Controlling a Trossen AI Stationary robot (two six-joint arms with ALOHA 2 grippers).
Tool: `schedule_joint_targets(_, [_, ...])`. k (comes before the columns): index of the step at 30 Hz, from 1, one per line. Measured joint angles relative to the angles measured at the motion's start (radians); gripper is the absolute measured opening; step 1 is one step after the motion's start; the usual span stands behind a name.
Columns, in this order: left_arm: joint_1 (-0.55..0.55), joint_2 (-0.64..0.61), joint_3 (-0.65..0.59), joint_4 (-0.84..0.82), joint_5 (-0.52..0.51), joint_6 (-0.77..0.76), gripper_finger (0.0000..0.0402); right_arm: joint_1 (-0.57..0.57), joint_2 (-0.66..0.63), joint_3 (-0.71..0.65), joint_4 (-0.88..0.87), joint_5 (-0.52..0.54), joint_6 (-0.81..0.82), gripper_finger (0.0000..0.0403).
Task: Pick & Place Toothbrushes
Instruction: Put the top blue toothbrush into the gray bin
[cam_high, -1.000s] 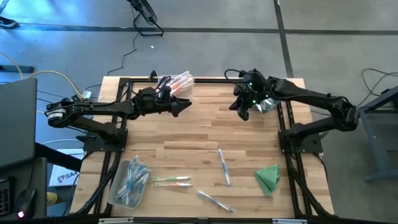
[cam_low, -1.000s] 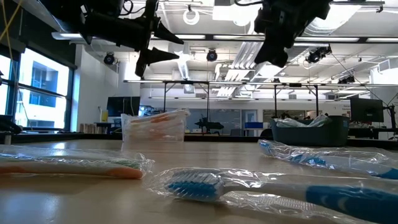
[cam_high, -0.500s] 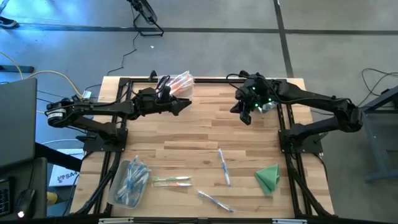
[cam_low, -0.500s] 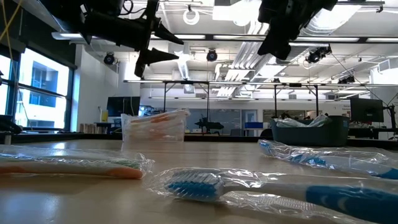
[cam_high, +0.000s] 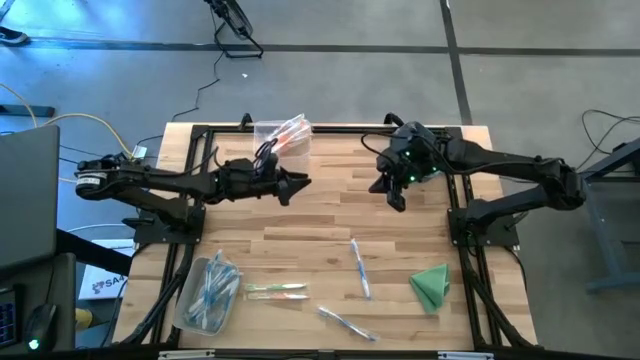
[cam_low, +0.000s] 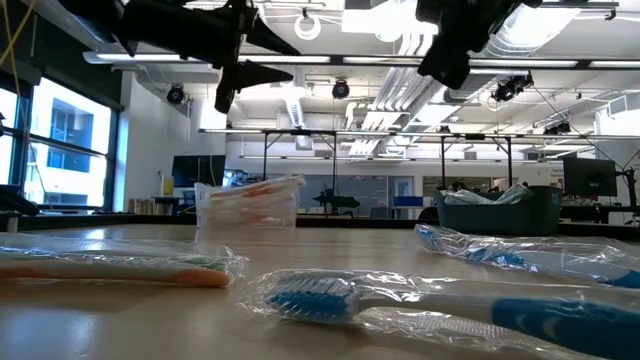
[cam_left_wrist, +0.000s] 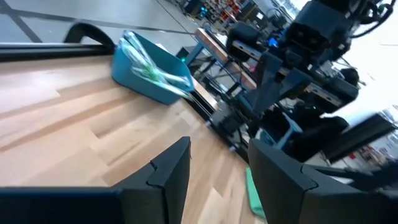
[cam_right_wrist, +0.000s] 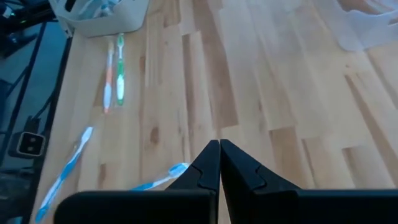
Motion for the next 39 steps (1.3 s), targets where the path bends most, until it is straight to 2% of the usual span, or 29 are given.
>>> schedule_joint_targets(4, [-0.031,0.000,0.000,0.000,-0.002,0.000,0.0159,0.029,0.000,0.000,0.000,0.008,0.035,0.0004])
schedule_joint_targets(8, [-0.053,0.000,0.000,-0.001,-0.005,0.000,0.0159,0.061,0.000,0.000,0.000,0.062,0.044,0.0004])
schedule_joint_targets(12, [-0.071,0.000,0.000,-0.001,-0.041,0.000,0.0159,0.088,0.000,0.000,0.000,0.079,0.046,0.0004])
schedule_joint_targets(20, [-0.070,0.000,0.000,-0.001,-0.073,0.000,0.0159,0.143,0.000,0.000,0.008,0.114,0.133,0.0004])
schedule_joint_targets(24, [-0.070,0.000,0.000,-0.001,-0.090,0.021,0.0159,0.180,0.000,0.000,0.055,0.203,0.237,0.0004])
schedule_joint_targets(28, [-0.070,0.000,0.000,-0.017,-0.087,0.055,0.0159,0.232,0.000,0.000,0.094,0.337,0.425,0.0004])
schedule_joint_targets(35, [-0.070,0.000,0.000,-0.073,-0.014,0.060,0.0159,0.376,0.007,0.000,0.106,0.555,0.706,0.0004])
schedule_joint_targets(39, [-0.070,0.000,0.000,-0.111,0.001,0.060,0.0159,0.470,0.023,0.000,0.105,0.625,0.831,0.0004])
